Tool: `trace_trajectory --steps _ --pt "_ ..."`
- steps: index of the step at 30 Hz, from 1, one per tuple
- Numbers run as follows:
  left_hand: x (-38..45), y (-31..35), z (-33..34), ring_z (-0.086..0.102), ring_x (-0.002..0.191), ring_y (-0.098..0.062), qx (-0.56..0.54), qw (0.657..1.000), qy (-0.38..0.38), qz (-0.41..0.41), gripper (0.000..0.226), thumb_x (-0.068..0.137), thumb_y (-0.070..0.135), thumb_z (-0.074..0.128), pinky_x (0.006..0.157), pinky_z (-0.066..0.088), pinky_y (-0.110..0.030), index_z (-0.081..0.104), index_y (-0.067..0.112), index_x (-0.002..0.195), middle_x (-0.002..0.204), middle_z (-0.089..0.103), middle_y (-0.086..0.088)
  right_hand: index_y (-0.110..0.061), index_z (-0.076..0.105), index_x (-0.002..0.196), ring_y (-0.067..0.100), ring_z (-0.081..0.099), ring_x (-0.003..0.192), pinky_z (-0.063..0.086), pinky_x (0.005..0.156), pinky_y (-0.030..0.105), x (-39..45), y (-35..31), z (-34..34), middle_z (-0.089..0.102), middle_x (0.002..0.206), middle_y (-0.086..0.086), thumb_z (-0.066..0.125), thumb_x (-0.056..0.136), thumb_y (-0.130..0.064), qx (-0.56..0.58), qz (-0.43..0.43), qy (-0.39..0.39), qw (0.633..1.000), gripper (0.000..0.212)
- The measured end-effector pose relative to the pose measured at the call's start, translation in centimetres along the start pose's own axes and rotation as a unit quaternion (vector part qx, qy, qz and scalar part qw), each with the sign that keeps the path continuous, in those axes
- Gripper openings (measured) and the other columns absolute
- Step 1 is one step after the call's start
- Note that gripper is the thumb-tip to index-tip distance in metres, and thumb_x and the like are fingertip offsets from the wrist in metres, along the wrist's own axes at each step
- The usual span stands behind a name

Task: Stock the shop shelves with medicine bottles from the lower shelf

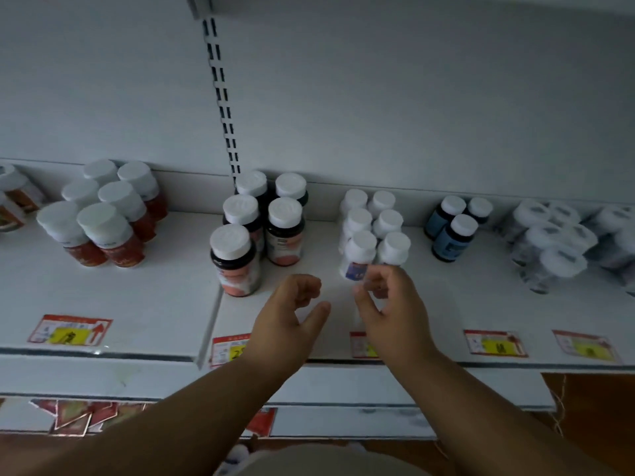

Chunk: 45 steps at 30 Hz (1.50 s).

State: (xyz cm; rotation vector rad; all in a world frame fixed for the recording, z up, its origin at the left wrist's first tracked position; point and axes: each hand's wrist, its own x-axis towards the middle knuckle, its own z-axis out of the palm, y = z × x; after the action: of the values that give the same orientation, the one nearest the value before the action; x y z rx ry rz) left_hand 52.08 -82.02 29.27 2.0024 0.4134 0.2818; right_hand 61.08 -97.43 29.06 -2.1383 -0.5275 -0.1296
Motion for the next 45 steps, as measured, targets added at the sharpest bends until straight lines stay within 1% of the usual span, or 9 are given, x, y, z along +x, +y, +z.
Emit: trace_trajectory --steps 4,8,13,16,19,24,38,41,45 --pt "1.7 3.0 4.4 0.051 0.119 -0.005 -0.115 0.989 0.047 -0.085 0.037 0.099 0.036 0.051 0.083 0.036 -0.008 0.049 0.032 0.136 0.131 0.054 0.014 -0.025 0.054 0.095 0.009 0.059 0.09 0.047 0.074 0.026 1.1 2.4 -3.9 0.061 0.094 -0.006 0.062 0.09 -0.039 0.056 0.023 0.033 0.998 0.017" --pt "4.9 5.0 6.4 0.041 0.132 -0.009 -0.224 0.959 0.087 -0.151 0.046 0.102 0.044 0.043 0.103 0.03 -0.026 0.039 0.034 0.147 0.145 0.044 0.011 -0.024 0.048 0.123 -0.005 0.051 0.094 0.039 0.078 0.017 4.2 3.2 -6.2 0.054 0.106 -0.017 0.045 0.1 -0.044 0.159 0.148 -0.011 0.976 0.031" --pt "8.8 5.7 7.1 0.035 0.127 -0.001 -0.231 0.957 0.065 -0.165 0.05 0.103 0.05 0.037 0.107 0.026 -0.025 0.035 0.035 0.15 0.149 0.039 0.013 -0.031 0.033 0.152 0.014 0.033 0.143 0.023 0.118 0.038 9.8 5.0 -3.5 0.034 0.156 -0.011 0.035 0.093 -0.071 0.328 0.314 -0.057 0.889 0.071" --pt "10.5 4.9 7.4 0.049 0.13 -0.013 -0.285 0.936 0.053 -0.201 0.067 0.086 0.068 0.052 0.115 0.032 -0.041 0.046 0.035 0.145 0.145 0.051 0.01 -0.03 0.051 0.141 0.016 0.05 0.132 0.034 0.115 0.044 11.4 5.4 -1.9 0.052 0.147 -0.005 0.037 0.075 -0.09 0.412 0.351 -0.102 0.835 0.091" --pt "11.7 4.5 7.5 0.058 0.12 -0.014 -0.298 0.93 0.05 -0.21 0.052 0.094 0.06 0.05 0.111 0.039 -0.041 0.055 0.033 0.138 0.131 0.063 0.008 -0.025 0.06 0.13 0.02 0.065 0.115 0.045 0.106 0.045 11.6 5.2 -0.7 0.07 0.124 0.001 0.028 0.094 -0.072 0.456 0.326 -0.128 0.818 0.067" --pt "12.1 4.5 7.6 0.063 0.092 -0.007 -0.293 0.928 0.046 -0.226 0.037 0.097 0.058 0.046 0.081 0.047 -0.029 0.067 0.033 0.114 0.098 0.07 0.012 -0.027 0.059 0.132 0.02 0.066 0.113 0.044 0.108 0.047 11.7 5.4 0.1 0.07 0.122 -0.001 0.035 0.091 -0.073 0.449 0.322 -0.115 0.825 0.066" --pt "11.3 3.8 6.3 0.056 0.11 -0.002 -0.271 0.946 0.043 -0.171 0.043 0.102 0.051 0.04 0.103 0.039 -0.023 0.052 0.033 0.138 0.127 0.059 0.018 -0.031 0.048 0.141 0.012 0.053 0.128 0.037 0.113 0.047 9.9 5.5 -0.7 0.058 0.139 -0.007 0.035 0.073 -0.092 0.304 0.265 -0.058 0.913 0.093" --pt "8.6 3.0 5.2 0.051 0.114 0.0 -0.156 0.981 0.034 -0.111 0.037 0.104 0.025 0.045 0.082 0.035 0.0 0.045 0.025 0.14 0.129 0.052 0.016 -0.022 0.041 0.142 0.014 0.051 0.124 0.044 0.105 0.044 7.0 5.6 -2.2 0.053 0.138 -0.003 0.039 0.078 -0.077 0.118 0.16 -0.059 0.978 0.084" --pt "7.0 1.1 4.7 0.057 0.111 0.001 0.009 0.998 -0.002 -0.057 0.05 0.089 0.026 0.069 0.089 0.042 -0.015 0.049 0.033 0.135 0.128 0.059 0.015 -0.027 0.046 0.131 0.011 0.058 0.11 0.051 0.091 0.032 5.3 6.3 -2.3 0.057 0.124 -0.008 0.07 0.082 -0.05 0.025 0.058 -0.063 0.996 0.06"
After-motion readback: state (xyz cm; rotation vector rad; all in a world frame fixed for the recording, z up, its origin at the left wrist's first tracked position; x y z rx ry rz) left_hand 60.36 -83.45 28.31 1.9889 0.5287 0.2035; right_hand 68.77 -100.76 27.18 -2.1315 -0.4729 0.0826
